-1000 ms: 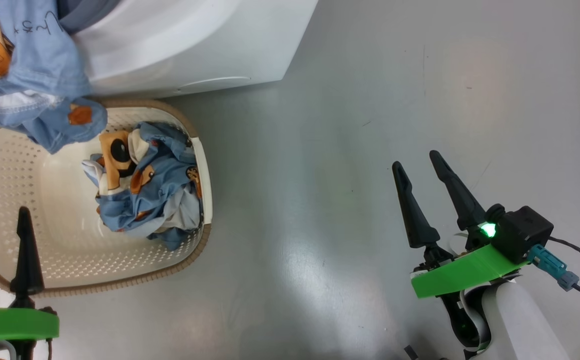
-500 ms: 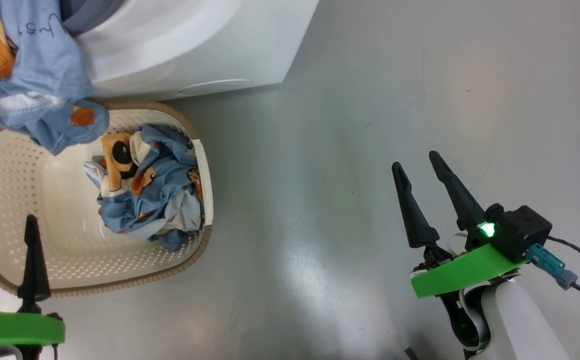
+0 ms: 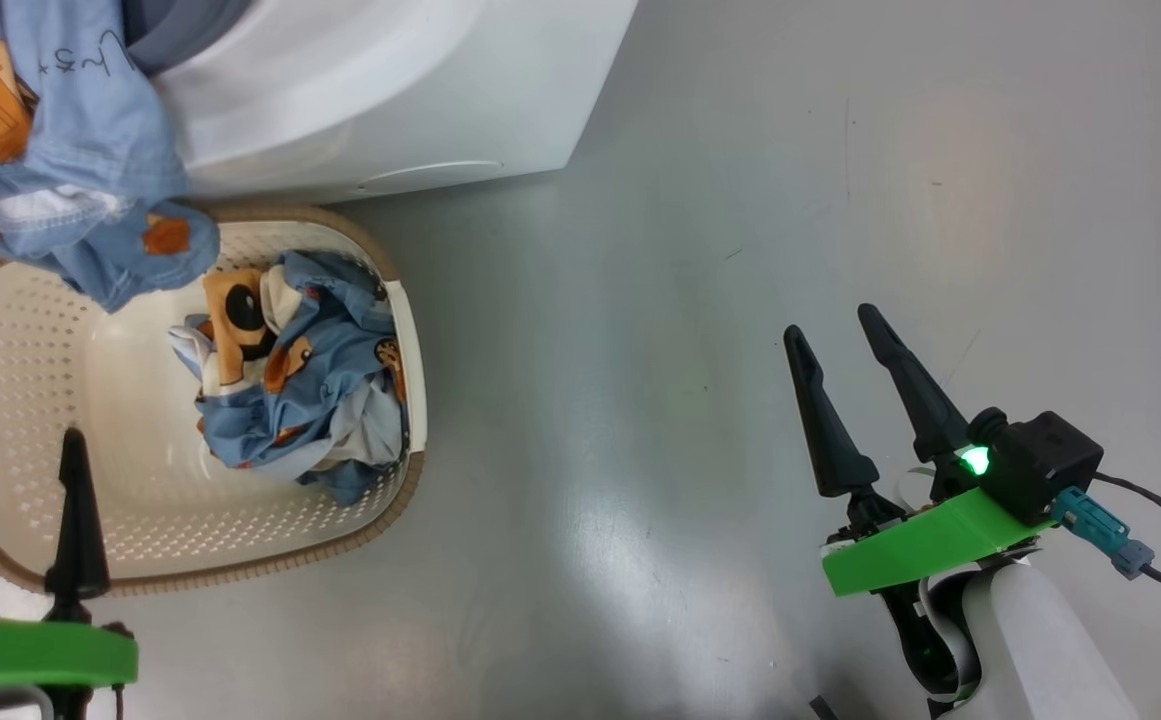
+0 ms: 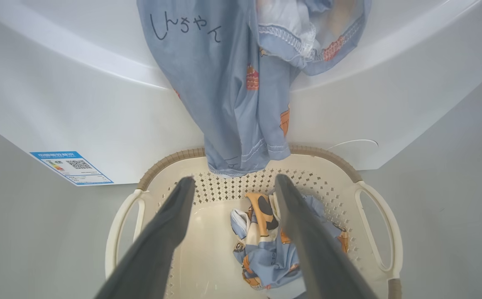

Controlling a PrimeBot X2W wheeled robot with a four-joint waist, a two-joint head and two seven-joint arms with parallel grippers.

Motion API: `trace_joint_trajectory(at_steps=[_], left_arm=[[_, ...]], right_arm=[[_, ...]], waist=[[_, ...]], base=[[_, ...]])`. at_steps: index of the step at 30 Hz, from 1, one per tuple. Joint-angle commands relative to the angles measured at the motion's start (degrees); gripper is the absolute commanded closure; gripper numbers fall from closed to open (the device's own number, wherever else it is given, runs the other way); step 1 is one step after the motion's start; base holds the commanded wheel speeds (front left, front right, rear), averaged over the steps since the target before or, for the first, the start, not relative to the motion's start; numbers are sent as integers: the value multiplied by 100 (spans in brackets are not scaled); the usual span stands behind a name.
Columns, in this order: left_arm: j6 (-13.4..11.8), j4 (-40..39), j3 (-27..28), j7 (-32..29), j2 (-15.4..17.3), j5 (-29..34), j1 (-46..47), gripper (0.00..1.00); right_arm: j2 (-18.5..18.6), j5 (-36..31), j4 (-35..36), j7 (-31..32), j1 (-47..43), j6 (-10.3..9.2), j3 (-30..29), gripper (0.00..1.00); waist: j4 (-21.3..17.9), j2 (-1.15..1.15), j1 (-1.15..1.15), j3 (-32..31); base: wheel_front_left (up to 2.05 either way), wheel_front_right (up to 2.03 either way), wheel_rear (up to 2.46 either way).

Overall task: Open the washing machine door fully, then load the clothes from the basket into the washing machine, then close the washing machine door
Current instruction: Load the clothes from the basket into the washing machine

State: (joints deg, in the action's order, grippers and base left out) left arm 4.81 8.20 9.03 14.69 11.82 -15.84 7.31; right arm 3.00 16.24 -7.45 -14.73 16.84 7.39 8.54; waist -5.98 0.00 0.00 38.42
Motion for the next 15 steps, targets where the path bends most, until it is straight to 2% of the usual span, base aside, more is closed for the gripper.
trace_joint_trajectory(at_steps=[1, 8, 15], left_arm=[[23, -76, 157, 30, 122, 44, 105, 0], [96, 113, -12, 30, 166, 44, 598, 0], [128, 648, -99, -4, 296, -9, 1163, 0]], right_arm=[[-13, -33, 94, -27, -35, 10, 141, 0], [-13, 6, 81, -27, 1, 10, 239, 0], [-13, 41, 96, -27, 24, 10, 301, 0]], waist=[[-7, 0, 0, 4], [-91, 0, 0, 30], [-189, 0, 0, 89]], base=[[0, 0, 0], [0, 0, 0], [0, 0, 0]])
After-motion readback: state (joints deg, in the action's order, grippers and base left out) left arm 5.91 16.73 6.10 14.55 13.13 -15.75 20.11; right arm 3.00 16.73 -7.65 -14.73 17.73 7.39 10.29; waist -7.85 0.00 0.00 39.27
